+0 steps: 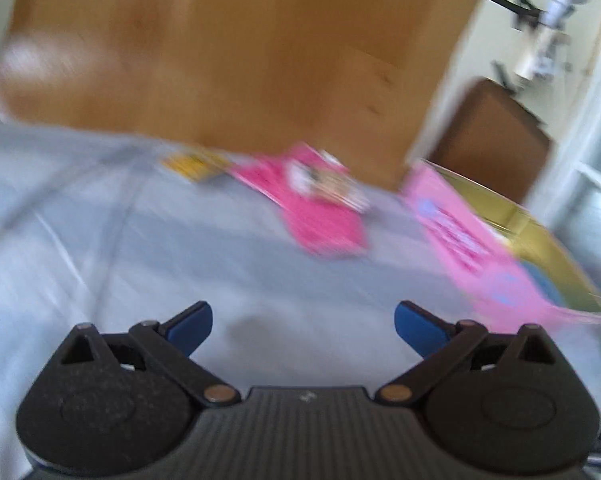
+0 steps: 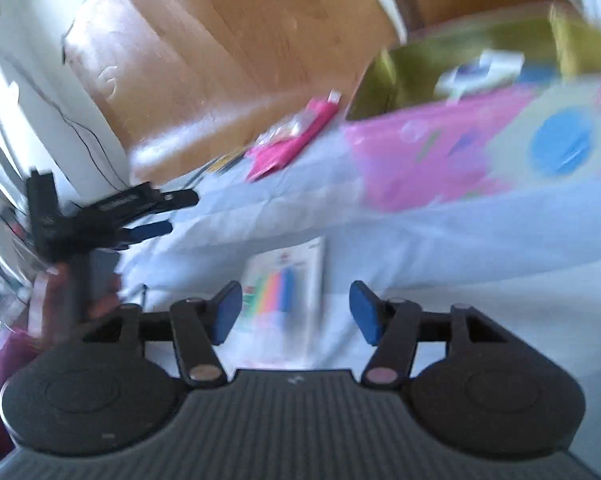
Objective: Organize soft objects
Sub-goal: 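Grasp the rainbow candle card with the left gripper and lift it, then drop the candle card into the pink tin with the left gripper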
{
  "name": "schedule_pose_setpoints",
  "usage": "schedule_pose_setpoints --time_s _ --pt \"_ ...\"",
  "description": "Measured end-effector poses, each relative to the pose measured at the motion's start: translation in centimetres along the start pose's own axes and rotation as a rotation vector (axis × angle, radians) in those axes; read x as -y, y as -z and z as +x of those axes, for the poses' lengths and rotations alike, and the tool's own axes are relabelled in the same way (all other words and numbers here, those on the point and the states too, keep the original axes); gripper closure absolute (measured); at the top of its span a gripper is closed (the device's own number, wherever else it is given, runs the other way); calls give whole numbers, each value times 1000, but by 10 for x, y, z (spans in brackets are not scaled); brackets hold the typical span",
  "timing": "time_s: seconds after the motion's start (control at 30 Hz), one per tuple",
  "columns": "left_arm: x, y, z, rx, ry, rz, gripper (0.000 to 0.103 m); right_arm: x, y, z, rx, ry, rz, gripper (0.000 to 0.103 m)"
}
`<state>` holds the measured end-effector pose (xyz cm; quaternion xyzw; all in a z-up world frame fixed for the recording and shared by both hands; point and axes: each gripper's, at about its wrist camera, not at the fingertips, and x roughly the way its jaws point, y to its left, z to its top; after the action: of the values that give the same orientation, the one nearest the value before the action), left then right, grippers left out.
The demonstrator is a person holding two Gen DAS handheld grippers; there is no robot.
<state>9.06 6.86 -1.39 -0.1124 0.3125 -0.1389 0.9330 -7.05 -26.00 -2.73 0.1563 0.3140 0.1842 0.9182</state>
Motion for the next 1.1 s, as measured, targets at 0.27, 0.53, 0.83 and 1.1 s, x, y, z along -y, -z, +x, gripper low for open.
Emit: schedule_pose_setpoints --time_s 0.27,0.53,0.83,1.1 --pt "81 39 -27 -240 207 7 2 -26 18 11 -11 -3 -360 24" --pt "123 68 -19 -256 185 96 2 -42 32 30 -5 -5 -505 30" --pt "129 54 -33 -233 298 39 19 -49 37 11 172 47 -548 42" --pt "145 31 -43 -164 356 35 12 -63 33 -5 354 115 -635 42"
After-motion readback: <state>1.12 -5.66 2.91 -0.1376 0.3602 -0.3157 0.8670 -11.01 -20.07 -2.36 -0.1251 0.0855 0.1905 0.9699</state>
